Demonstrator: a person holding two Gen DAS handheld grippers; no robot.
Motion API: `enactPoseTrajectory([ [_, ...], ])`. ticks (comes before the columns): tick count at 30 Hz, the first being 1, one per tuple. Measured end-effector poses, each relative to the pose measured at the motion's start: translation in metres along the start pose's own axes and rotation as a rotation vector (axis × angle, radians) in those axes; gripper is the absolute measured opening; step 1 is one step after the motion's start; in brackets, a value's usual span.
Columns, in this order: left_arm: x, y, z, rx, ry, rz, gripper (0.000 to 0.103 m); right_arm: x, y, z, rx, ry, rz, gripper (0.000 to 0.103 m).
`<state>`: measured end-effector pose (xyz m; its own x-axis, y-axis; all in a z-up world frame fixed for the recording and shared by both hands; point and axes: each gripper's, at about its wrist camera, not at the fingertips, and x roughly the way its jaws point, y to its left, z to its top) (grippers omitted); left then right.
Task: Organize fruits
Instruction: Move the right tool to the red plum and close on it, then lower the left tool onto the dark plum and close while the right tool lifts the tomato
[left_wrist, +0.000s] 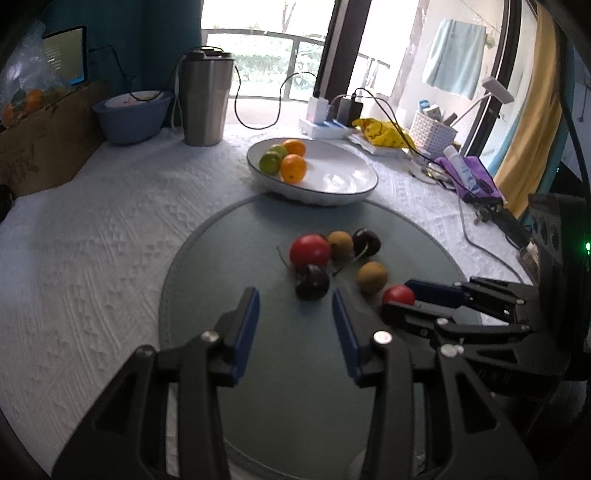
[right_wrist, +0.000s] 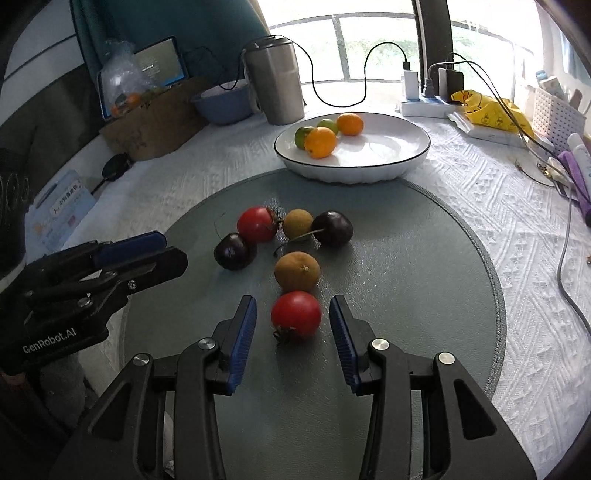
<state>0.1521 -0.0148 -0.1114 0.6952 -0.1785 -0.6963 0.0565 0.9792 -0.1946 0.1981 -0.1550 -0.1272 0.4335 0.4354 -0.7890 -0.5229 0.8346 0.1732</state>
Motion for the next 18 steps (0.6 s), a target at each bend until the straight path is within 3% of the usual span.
enactPoseTrajectory([
  [3,0.005,-0.002,0.000,0.003,0.012,0.000,0.043,0.000,0.000,-0.001,-0.018,0.004,0.000,0.030],
  [18,0.037,-0.011,0.005,-0.004,0.074,0.008,0.043,-0.011,-0.030,0.008,0.017,-0.037,0.017,0.030],
])
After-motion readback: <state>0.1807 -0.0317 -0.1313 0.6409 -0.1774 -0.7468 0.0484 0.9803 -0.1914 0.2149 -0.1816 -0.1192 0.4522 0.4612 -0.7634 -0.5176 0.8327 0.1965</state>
